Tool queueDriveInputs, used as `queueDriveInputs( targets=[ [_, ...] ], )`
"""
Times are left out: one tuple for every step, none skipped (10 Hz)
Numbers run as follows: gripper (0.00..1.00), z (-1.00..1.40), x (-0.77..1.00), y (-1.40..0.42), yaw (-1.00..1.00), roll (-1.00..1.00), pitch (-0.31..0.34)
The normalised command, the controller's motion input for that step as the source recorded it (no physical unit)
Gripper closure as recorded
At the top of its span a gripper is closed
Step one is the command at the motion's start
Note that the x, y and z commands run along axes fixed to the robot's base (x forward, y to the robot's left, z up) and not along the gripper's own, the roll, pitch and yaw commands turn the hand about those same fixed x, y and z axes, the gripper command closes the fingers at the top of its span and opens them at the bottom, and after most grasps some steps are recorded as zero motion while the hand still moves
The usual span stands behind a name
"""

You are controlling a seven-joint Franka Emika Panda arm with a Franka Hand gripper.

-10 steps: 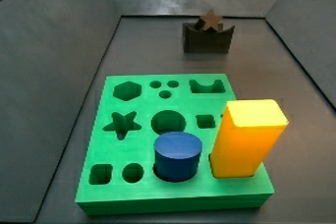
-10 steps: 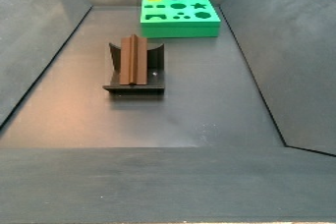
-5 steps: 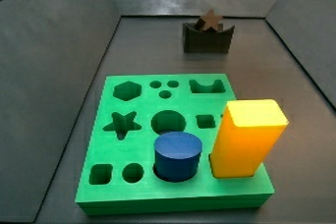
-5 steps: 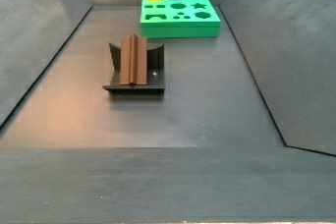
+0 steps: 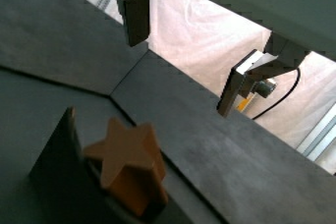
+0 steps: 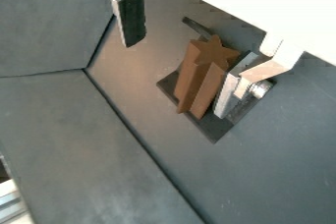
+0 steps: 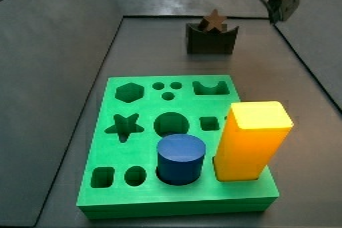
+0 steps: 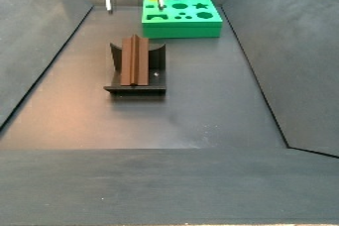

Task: Pick up the star object. Move up. Place the star object on the fixture. Regrasp the star object. Move to above the board. Insert the star object.
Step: Regrasp the star object.

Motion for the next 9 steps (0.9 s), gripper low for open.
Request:
queueDriveInputs(
  targets=[
    [0.00, -1.00, 0.05, 0.06, -0.09, 0.05, -0.180],
    [0.00, -1.00, 0.05, 0.05, -0.11, 0.05, -0.144],
    [0.00, -1.00, 0.05, 0.05, -0.12, 0.04, -0.122],
    [0.00, -1.00, 0.05, 0.05, -0.12, 0.04, -0.081],
    [0.00, -1.00, 0.05, 0.05, -0.12, 0.04, -0.060],
    [0.00, -0.73, 0.04, 0.03, -0.10, 0.04, -0.018],
    [0.00, -0.62, 0.04, 0.02, -0.08, 0.04, -0.004],
    [0.00, -0.42, 0.05, 0.01, -0.05, 0.04, 0.026],
    [0.00, -0.28, 0.06, 0.01, -0.03, 0.04, 0.036]
  ],
)
